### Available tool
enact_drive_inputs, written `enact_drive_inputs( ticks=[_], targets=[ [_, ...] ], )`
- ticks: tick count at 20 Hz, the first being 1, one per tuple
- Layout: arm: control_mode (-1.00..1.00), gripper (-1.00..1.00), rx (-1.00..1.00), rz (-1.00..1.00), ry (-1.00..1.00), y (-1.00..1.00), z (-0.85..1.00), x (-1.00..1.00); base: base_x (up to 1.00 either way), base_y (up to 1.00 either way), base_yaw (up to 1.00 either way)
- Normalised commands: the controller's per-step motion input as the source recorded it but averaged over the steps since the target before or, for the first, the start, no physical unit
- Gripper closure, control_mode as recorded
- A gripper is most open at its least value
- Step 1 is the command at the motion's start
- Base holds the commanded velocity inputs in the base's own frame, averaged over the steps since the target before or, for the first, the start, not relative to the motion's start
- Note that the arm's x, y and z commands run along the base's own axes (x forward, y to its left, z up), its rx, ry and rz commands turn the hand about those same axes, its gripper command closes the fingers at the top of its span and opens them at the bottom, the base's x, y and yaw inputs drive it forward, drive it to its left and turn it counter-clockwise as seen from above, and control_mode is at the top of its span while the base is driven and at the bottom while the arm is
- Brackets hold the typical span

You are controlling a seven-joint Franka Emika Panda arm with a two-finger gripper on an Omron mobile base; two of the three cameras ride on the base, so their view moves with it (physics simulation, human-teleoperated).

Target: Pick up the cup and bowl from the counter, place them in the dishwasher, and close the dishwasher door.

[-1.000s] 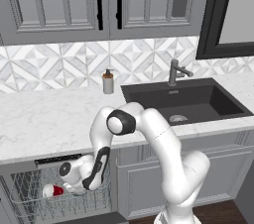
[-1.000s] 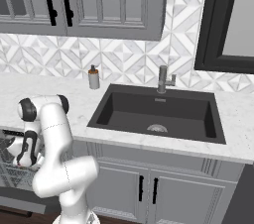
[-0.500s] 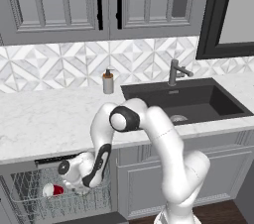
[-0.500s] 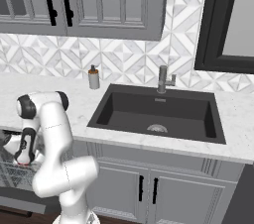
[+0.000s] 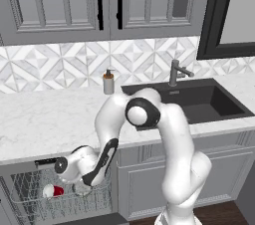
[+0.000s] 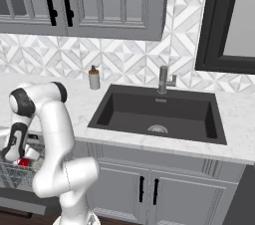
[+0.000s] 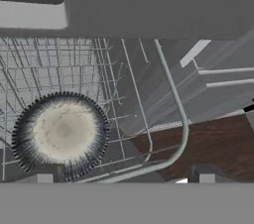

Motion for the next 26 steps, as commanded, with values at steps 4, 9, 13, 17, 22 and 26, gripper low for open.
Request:
enact_drive_inputs(
  ticks=[4, 9, 13, 17, 22, 26],
  targets=[
    [-1.0, -1.0, 0.05, 0.04, -0.06, 0.15, 0.51, -0.53, 0.0, 0.0, 0.0],
    [-1.0, -1.0, 0.05, 0.04, -0.08, 0.07, 0.48, -0.41, 0.0, 0.0, 0.0],
    [-1.0, -1.0, 0.03, 0.03, -0.11, 0.0, 0.44, -0.29, 0.0, 0.0, 0.0],
    [-1.0, -1.0, 0.03, 0.03, -0.13, 0.02, 0.36, -0.39, 0.0, 0.0, 0.0],
    [-1.0, -1.0, 0.0, 0.06, -0.29, 0.32, 0.06, -0.77, 0.0, 0.0, 0.0],
    [-1.0, -1.0, 0.0, 0.06, -0.45, 0.36, 0.04, -0.81, 0.0, 0.0, 0.0]
  ],
)
